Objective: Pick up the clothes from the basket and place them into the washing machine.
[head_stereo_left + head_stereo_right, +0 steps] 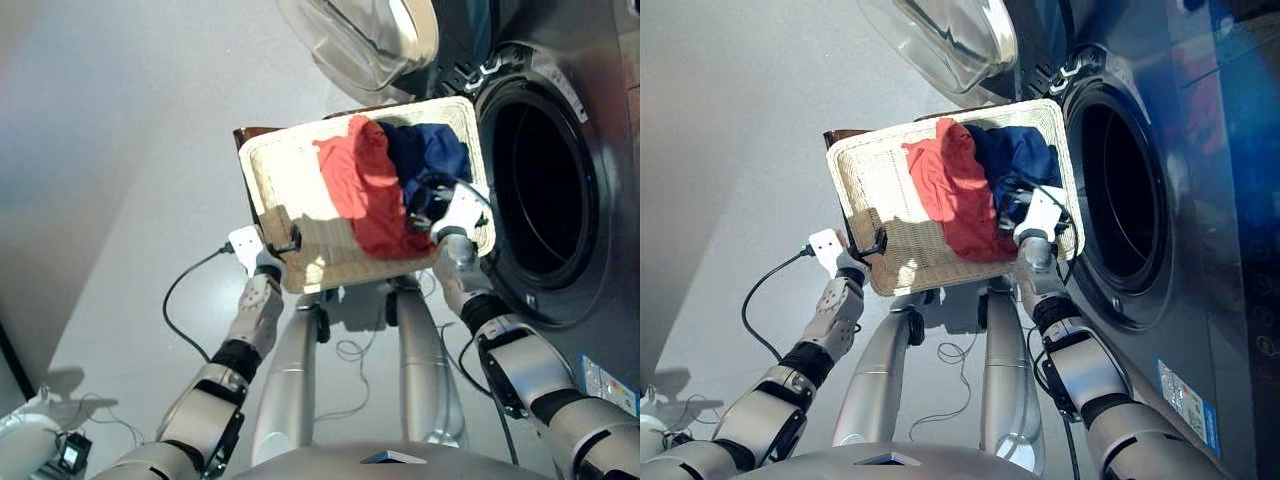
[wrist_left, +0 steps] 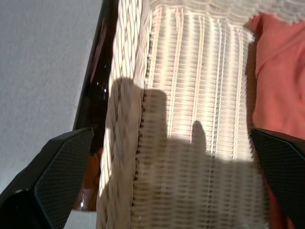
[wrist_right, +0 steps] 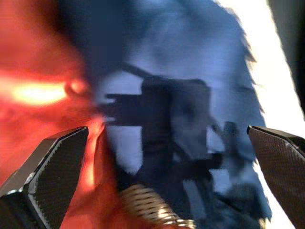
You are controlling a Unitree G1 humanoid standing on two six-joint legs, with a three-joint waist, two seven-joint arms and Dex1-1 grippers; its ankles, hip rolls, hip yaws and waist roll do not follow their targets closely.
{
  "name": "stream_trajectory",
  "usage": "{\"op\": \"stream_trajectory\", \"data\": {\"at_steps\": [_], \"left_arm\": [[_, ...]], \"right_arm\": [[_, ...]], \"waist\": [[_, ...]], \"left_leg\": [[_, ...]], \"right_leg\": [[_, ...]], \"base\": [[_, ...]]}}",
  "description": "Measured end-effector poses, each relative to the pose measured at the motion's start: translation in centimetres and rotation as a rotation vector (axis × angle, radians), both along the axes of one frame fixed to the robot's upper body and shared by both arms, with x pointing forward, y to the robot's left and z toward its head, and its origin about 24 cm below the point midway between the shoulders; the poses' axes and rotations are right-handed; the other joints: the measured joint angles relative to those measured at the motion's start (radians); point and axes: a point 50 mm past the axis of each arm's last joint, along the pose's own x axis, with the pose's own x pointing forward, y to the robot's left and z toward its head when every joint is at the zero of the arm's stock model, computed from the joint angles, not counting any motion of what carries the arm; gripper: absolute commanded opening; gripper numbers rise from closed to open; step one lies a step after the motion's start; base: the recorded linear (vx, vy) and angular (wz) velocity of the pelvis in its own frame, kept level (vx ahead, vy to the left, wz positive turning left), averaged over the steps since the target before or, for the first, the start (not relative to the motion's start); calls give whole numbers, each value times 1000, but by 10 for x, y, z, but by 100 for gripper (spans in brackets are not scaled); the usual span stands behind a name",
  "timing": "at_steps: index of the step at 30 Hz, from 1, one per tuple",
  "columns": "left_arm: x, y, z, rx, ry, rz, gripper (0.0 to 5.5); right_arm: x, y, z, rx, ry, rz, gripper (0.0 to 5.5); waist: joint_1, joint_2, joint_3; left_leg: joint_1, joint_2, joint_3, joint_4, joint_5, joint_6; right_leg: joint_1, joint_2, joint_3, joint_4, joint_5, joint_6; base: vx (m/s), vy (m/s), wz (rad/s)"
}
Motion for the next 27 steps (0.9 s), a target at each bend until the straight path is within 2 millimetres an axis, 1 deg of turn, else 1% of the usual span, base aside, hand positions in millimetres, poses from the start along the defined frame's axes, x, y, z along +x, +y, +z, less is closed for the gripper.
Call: {"op": "stream_trajectory", "data": {"at_steps": [2, 4, 6, 8, 10, 12, 13, 14, 16, 17, 19, 20, 22, 23, 24, 25, 26, 27], "left_arm": [[1, -1, 1, -1, -5, 0, 550], [2, -4, 3, -6, -8, -6, 550], [3, -5, 3, -8, -9, -6, 550], [3, -4, 3, -7, -9, -4, 550], [4, -6, 5, -7, -18, -10, 550], [7, -9, 9, -4, -30, -22, 550], [8, -10, 11, -4, -39, -25, 550], [9, -11, 13, -4, -43, -27, 550], [13, -13, 21, -9, -76, -36, 550], [15, -15, 27, -16, -97, -41, 550], [18, -19, 40, -28, -152, -54, 550], [20, -20, 44, -32, -170, -59, 550], [20, -24, 51, -41, -200, -72, 550], [20, -25, 54, -46, -213, -76, 550], [21, -25, 57, -49, -223, -79, 550], [20, -26, 57, -50, -224, -82, 550], [19, -25, 55, -44, -220, -85, 550], [18, -24, 54, -31, -216, -90, 550]], "right_arm": [[0, 4, -3, -37, 17, 27, 550], [0, 4, -6, -88, 39, 38, 550], [2, 2, -5, -145, 40, 51, 550], [3, 5, -3, -152, 41, 59, 550], [4, 7, -1, -163, 34, 66, 550], [5, 7, -1, -168, 31, 67, 550], [5, 8, 1, -168, 28, 70, 550], [6, 7, 2, -176, 28, 73, 550], [8, 9, 3, -197, 32, 93, 550], [9, 12, 5, -218, 31, 116, 550], [13, 16, 10, -259, 31, 152, 550], [16, 17, 13, -267, 32, 158, 550], [21, 14, 19, -302, 34, 148, 550], [24, 8, 23, -331, 36, 135, 550], [28, 3, 28, -348, 40, 121, 550], [30, 1, 31, -351, 42, 113, 550], [31, -2, 34, -357, 39, 103, 550], [33, -6, 37, -358, 40, 91, 550]], "waist": [[7, 0, 0], [16, 0, 0], [22, 0, 0], [25, 0, 0], [24, 0, 0], [28, 0, 0], [32, 0, 1], [43, 0, 1], [48, -1, 2], [49, 0, 3], [49, 0, 11], [55, 1, 22], [71, 0, 31], [83, 4, 35], [93, 6, 48], [102, 5, 57], [107, 7, 61], [117, 10, 68]], "left_leg": [[12, -1, -11, -27, 16, -6], [15, -2, -24, -47, 28, -8], [22, -3, -27, -69, 43, -8], [28, -4, -32, -93, 56, -10], [30, -3, -47, -115, 70, -14], [31, -1, -52, -127, 78, -17], [29, 1, -51, -131, 80, -18], [26, 3, -51, -131, 80, -18], [14, 5, -54, -132, 81, -19], [5, 6, -59, -132, 82, -21], [-15, 10, -77, -130, 87, -28], [-21, 12, -81, -130, 89, -31], [-43, 13, -93, -129, 92, -35], [-55, 11, -100, -132, 99, -39], [-58, 11, -108, -131, 99, -40], [-62, 9, -112, -131, 101, -42], [-68, 6, -121, -131, 102, -44], [-71, 3, -131, -130, 104, -46]], "right_leg": [[5, -2, -12, -4, 2, -3], [7, -3, -15, -8, 1, -2], [9, -4, -17, -19, 4, -6], [11, -4, -26, -27, 4, -6], [12, -5, -36, -34, 5, -5], [11, -4, -46, -37, 5, -6], [11, -2, -46, -46, 9, -11], [9, 1, -46, -51, 11, -11], [-1, 2, -49, -51, 11, -11], [-7, 3, -56, -50, 11, -11], [-21, 3, -68, -48, 12, -13], [-24, 4, -75, -47, 14, -17], [-46, 3, -84, -40, 11, -19], [-59, 1, -93, -31, 8, -22], [-63, -2, -97, -21, -5, -17], [-71, -6, -100, -5, -9, -22], [-80, -8, -100, 8, -18, -28], [-85, -10, -100, 23, -28, -29]], "base": [[-27, 4, 55], [18, 1, 96], [0, 0, 0], [0, 0, 0], [0, 0, 0], [0, 0, 0], [0, 0, 0], [0, 0, 0], [11, -60, 10], [0, 0, 0], [1, -13, 194], [-2, -14, 179], [48, -10, 81], [86, -11, 222], [88, -12, 272], [-5, -3, 304], [-1, -13, 301], [-10, -14, 327]]}}
